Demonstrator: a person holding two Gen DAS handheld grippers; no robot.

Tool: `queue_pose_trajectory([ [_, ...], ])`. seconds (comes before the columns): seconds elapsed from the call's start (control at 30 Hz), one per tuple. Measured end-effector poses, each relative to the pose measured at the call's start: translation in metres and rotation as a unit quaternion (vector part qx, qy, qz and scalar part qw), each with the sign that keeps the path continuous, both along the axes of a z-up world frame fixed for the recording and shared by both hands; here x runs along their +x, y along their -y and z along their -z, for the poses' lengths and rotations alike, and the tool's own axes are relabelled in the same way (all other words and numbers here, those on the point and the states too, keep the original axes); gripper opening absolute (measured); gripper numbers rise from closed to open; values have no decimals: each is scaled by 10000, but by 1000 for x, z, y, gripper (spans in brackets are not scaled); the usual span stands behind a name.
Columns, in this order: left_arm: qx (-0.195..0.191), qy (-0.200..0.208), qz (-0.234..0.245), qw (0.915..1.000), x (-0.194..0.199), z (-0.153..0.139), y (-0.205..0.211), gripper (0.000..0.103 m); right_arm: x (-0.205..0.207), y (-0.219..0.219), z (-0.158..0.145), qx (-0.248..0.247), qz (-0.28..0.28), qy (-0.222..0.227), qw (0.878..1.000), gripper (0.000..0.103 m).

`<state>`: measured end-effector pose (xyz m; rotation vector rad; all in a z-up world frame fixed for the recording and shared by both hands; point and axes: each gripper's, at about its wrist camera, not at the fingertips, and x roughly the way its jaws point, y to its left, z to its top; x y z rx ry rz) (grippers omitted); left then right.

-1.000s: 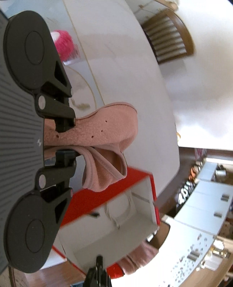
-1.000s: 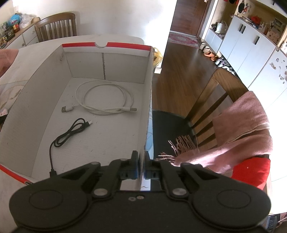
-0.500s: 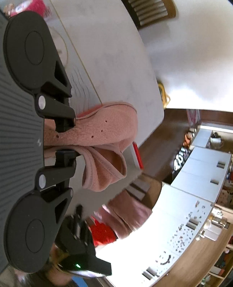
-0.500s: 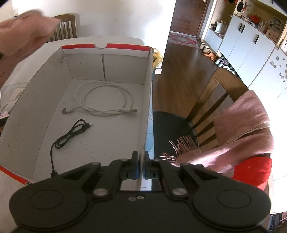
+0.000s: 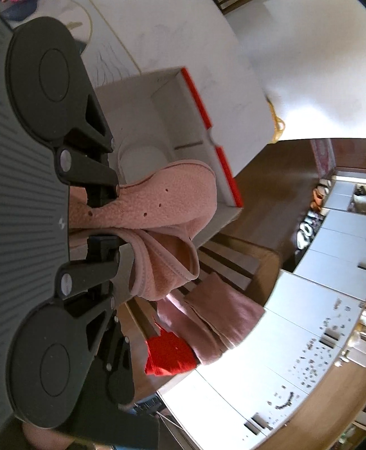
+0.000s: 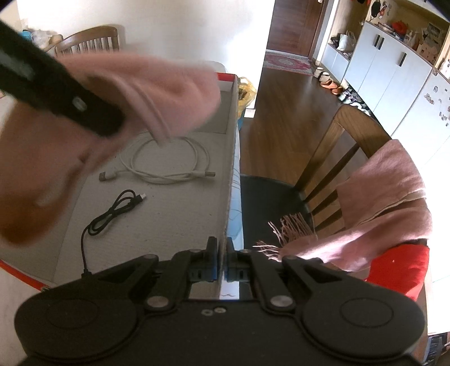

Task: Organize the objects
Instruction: 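Lift the pink fleece cloth with the left tool and lower it into the box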

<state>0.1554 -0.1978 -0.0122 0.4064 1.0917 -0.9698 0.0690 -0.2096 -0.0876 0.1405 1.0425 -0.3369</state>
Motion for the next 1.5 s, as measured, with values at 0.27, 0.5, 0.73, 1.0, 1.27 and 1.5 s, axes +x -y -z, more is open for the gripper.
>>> queue_pose_trajectory([
  [0.27, 471, -6, -124, 9988, 0, 45, 22, 13, -1, 3, 2, 11, -65, -4, 10000, 3],
  [0.5, 692, -16, -176, 9974, 2, 79, 32, 13, 0, 2, 2, 15, -118, -18, 9999, 3],
  [0.73, 823, -128, -217, 9963, 1, 96, 38, 13, -1, 4, 3, 53, -147, -22, 9999, 4],
  [1.0, 960, -263, -140, 9949, -1, 110, 41, 13, -2, 6, 4, 80, -187, -22, 9998, 4],
  [1.27, 999, -286, -139, 9945, -4, 112, 46, 46, -1, 5, 4, 75, -228, -38, 9997, 4],
  [1.5, 820, -156, -204, 9963, -6, 99, 38, 71, 0, 5, 5, 63, -280, -44, 9996, 4],
])
